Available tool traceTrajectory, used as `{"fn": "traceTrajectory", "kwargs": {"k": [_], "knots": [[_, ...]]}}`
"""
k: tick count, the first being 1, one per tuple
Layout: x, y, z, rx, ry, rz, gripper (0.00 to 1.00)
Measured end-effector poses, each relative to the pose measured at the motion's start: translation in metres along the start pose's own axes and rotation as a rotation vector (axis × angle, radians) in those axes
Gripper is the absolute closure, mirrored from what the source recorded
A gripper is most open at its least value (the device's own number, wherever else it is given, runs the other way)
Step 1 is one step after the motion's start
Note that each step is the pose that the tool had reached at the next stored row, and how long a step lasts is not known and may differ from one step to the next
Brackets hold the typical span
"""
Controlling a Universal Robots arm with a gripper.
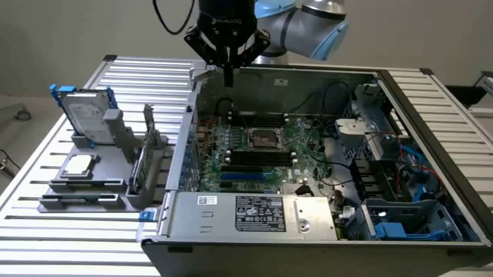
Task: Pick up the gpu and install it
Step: 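Reach for the gpu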
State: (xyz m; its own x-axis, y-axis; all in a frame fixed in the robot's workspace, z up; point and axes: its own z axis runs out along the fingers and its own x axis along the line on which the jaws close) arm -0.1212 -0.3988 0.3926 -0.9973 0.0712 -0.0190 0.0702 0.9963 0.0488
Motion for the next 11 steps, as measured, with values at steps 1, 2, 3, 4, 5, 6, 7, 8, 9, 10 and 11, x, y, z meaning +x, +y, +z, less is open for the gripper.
{"fn": "traceTrajectory", "kwargs": {"k": [1, 2, 3, 4, 5, 6, 7, 8, 9, 10, 11], "knots": [[0.0000, 0.0000, 0.0000, 0.0000, 0.0000, 0.000, 0.89], [0.0000, 0.0000, 0.0000, 0.0000, 0.0000, 0.000, 0.89], [0.0000, 0.0000, 0.0000, -0.0001, 0.0000, 0.000, 0.89], [0.0000, 0.0000, 0.0000, 0.0000, 0.0000, 0.000, 0.89], [0.0000, 0.0000, 0.0000, 0.0000, 0.0000, 0.000, 0.89], [0.0000, 0.0000, 0.0000, 0.0000, 0.0000, 0.000, 0.89], [0.0000, 0.0000, 0.0000, 0.0000, -0.0001, 0.000, 0.89], [0.0000, 0.0000, 0.0000, 0.0000, -0.0001, 0.000, 0.89], [0.0000, 0.0000, 0.0000, -0.0001, 0.0000, 0.000, 0.89], [0.0000, 0.0000, 0.0000, 0.0000, 0.0000, 0.000, 0.89], [0.0000, 0.0000, 0.0000, 0.0000, 0.0000, 0.000, 0.89]]}}
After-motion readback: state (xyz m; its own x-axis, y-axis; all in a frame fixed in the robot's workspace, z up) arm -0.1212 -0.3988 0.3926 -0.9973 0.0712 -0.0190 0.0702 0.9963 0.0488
